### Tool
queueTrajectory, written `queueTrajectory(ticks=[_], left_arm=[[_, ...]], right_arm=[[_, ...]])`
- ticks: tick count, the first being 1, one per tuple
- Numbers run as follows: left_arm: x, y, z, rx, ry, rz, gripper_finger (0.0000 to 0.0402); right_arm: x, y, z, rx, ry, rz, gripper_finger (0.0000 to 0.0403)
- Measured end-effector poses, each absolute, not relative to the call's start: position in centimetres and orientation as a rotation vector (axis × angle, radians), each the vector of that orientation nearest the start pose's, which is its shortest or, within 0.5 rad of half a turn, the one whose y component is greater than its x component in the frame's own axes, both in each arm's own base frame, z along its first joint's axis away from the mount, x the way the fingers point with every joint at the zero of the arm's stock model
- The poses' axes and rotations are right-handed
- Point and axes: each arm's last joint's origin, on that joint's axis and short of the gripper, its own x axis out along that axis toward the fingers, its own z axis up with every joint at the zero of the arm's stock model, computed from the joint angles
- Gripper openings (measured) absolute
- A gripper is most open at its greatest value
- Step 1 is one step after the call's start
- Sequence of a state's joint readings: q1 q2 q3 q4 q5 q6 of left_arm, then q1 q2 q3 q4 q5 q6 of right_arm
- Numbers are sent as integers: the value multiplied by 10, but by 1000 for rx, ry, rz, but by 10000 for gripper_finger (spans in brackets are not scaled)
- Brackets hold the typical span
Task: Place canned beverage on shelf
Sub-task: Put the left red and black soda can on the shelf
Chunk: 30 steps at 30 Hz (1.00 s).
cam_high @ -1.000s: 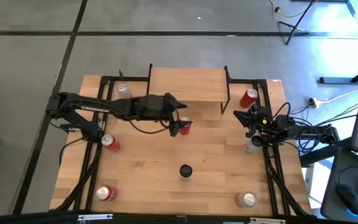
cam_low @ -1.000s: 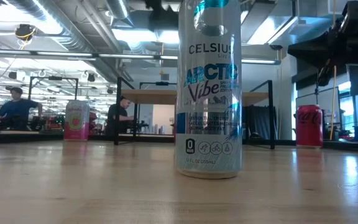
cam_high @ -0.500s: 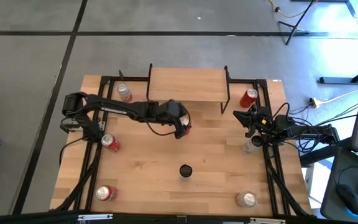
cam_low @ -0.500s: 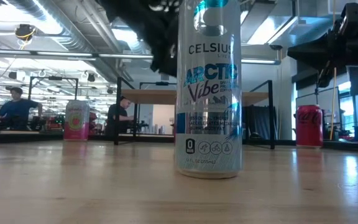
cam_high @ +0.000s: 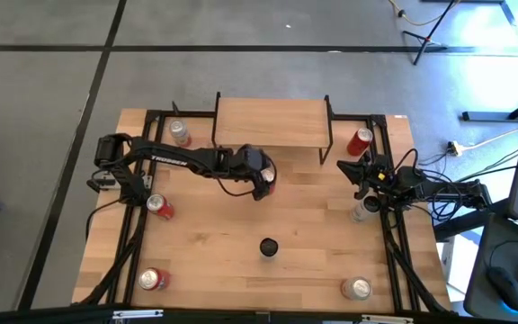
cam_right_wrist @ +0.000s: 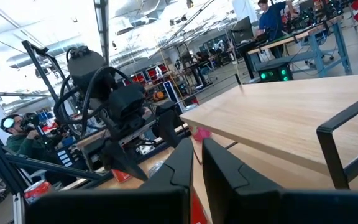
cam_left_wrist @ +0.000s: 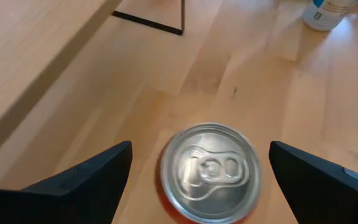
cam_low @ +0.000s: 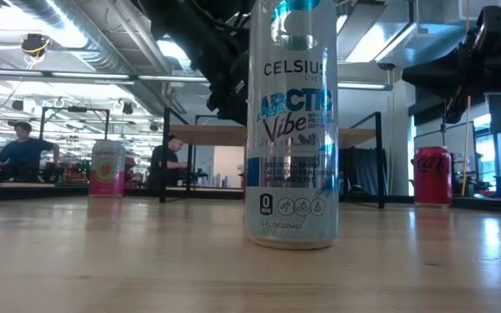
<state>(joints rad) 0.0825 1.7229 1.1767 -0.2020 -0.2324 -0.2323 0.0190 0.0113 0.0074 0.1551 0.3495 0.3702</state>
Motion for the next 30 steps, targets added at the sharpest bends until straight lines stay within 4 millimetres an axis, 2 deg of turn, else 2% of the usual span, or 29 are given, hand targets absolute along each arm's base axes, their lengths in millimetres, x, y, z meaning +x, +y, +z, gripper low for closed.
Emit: queueTrajectory(ticks=[10,17,22,25,30], left_arm=[[369,43,222,-180,717,374,371],[378,37,194,-204,792,340,371],[380,37,188,-232,798,353,369],[380,36,189,-218,787,382,353],[379,36,189,-215,793,389,301]], right_arm=[[95,-8,180,394,-208,-300,24],[95,-8,179,393,-201,-308,24],[95,-8,179,393,-199,-314,24],[95,-9,179,393,-198,-318,24],[96,-9,178,392,-193,-319,24]])
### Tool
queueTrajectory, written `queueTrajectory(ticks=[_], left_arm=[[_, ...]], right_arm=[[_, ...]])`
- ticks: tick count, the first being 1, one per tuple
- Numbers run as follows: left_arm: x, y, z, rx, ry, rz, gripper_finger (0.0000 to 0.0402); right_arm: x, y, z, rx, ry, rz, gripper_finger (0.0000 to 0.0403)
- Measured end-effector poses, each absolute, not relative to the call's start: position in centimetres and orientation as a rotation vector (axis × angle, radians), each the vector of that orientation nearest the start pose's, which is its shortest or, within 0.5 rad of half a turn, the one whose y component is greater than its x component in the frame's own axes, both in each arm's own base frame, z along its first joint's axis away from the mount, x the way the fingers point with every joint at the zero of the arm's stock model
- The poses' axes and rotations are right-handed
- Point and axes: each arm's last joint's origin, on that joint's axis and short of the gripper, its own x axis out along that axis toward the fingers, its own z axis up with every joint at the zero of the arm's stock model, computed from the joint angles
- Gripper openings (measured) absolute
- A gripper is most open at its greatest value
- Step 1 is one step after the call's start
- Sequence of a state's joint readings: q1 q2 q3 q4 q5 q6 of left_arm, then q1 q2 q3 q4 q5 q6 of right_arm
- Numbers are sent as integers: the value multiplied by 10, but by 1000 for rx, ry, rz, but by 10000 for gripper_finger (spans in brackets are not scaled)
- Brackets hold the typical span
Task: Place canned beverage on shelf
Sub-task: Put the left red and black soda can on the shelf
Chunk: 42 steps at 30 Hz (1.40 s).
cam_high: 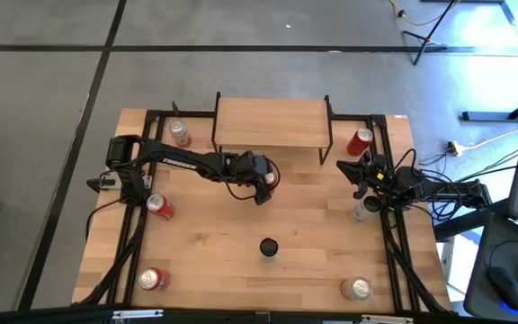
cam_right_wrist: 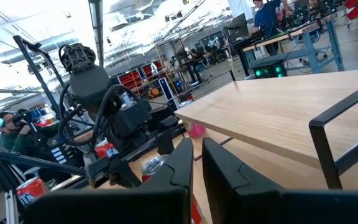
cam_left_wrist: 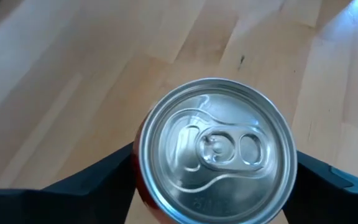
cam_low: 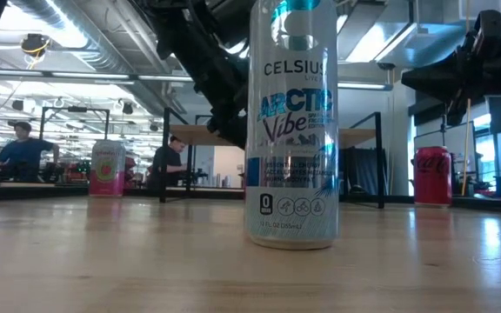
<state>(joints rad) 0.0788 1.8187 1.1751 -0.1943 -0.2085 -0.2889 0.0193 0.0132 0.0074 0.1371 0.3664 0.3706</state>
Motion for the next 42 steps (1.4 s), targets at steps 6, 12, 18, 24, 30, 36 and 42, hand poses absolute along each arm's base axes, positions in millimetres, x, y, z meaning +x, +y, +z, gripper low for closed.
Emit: queueTrajectory(ticks=[6,12,18,24,30,36,42], left_arm=[[379,36,191,-238,789,386,271],[369,34,212,-282,762,382,271],[339,33,269,-312,648,360,271],[294,40,328,-301,476,407,272],[256,57,366,-279,393,528,273],[241,83,399,-221,492,622,273],[238,123,410,-204,545,698,274]], right_arm=[[95,-9,178,392,-192,-326,24],[95,-9,177,390,-186,-339,24],[96,-9,177,389,-182,-340,24],[95,-9,176,389,-181,-349,24],[95,-11,176,391,-193,-410,24],[95,-11,176,436,-206,-425,24],[94,-12,176,446,-209,-431,24]])
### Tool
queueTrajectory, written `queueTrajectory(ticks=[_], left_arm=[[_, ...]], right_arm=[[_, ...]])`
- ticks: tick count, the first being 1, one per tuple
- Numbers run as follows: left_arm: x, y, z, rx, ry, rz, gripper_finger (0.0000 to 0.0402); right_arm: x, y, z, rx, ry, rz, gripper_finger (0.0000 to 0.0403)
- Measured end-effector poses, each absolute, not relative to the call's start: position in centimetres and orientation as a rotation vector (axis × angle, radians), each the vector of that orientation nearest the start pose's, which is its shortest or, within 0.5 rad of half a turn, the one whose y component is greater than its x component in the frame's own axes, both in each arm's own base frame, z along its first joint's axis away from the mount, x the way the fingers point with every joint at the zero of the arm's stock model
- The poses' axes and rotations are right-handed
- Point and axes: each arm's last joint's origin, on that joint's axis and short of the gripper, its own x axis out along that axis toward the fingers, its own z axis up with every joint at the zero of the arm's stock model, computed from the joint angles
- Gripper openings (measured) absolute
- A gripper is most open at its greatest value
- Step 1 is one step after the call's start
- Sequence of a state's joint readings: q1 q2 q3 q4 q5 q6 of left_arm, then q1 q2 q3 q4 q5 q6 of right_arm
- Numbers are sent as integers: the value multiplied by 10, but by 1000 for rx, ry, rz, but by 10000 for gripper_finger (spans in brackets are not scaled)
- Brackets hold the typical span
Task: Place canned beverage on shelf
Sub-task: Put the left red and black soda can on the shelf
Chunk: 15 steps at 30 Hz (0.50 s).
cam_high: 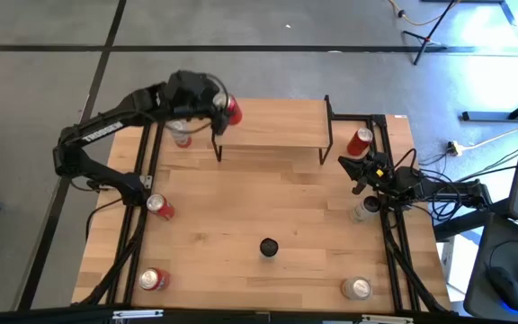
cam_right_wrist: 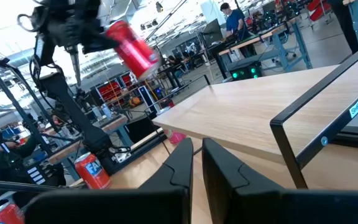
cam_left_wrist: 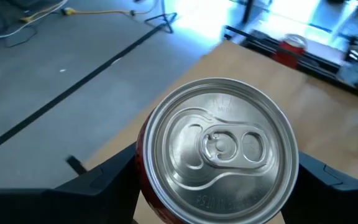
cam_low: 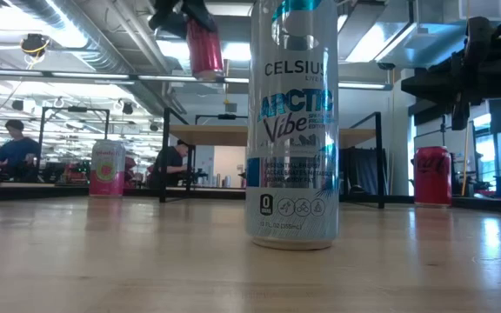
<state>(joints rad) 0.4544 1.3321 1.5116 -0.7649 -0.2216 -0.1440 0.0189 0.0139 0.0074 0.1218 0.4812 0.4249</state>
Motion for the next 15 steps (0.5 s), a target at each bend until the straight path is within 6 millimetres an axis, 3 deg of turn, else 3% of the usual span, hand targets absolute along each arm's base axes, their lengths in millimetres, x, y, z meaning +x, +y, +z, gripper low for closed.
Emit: queueTrajectory(ticks=[10,15], left_arm=[[248,192,372,-240,687,756,275],[256,213,348,-303,758,717,275]], right_arm=[[95,-12,173,460,-179,-436,24],[95,-12,173,459,-173,-437,24]])
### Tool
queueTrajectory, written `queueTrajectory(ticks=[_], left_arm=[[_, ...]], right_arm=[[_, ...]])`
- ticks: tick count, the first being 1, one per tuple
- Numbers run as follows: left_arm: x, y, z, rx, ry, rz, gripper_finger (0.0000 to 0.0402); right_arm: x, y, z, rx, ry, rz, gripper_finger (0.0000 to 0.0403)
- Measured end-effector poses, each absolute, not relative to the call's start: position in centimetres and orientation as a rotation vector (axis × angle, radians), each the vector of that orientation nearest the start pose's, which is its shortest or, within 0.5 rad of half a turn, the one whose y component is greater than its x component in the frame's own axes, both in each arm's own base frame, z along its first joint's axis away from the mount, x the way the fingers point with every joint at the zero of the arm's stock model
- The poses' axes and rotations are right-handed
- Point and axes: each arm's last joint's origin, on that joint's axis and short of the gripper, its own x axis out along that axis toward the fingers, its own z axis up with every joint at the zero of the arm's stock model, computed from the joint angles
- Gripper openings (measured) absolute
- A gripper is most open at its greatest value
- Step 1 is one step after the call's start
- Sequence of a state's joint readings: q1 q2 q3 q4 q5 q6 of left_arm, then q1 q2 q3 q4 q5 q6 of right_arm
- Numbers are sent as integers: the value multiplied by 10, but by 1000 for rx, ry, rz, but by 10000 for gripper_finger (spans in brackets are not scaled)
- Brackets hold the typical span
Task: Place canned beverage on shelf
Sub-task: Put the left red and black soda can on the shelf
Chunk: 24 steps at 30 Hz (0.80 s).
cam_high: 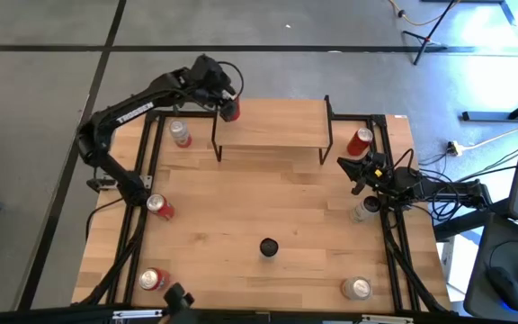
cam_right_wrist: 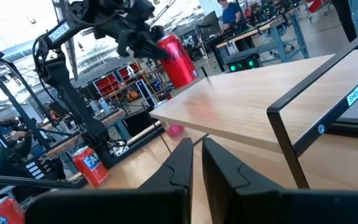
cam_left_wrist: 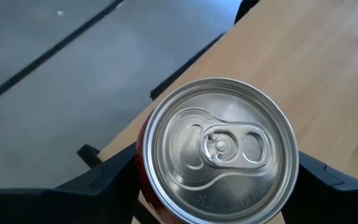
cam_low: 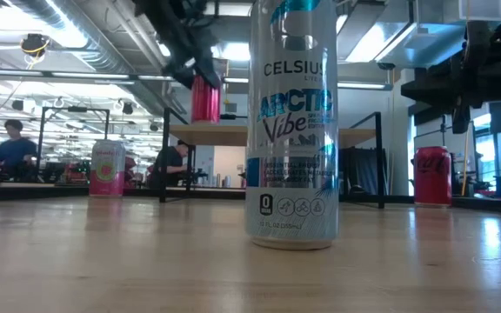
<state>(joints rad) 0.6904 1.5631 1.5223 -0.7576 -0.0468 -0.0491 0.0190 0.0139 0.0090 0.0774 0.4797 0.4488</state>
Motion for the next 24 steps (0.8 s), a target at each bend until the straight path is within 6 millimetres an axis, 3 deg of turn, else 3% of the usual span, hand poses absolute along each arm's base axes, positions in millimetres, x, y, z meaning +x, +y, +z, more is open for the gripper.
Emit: queueTrajectory(ticks=[6,15,24], left_arm=[[256,223,340,-324,779,728,275],[255,221,337,-331,795,721,276],[257,219,336,-324,800,718,325]], right_arm=[[95,-12,173,458,-172,-437,24],[94,-12,172,453,-174,-460,24],[94,-12,172,451,-174,-464,24]])
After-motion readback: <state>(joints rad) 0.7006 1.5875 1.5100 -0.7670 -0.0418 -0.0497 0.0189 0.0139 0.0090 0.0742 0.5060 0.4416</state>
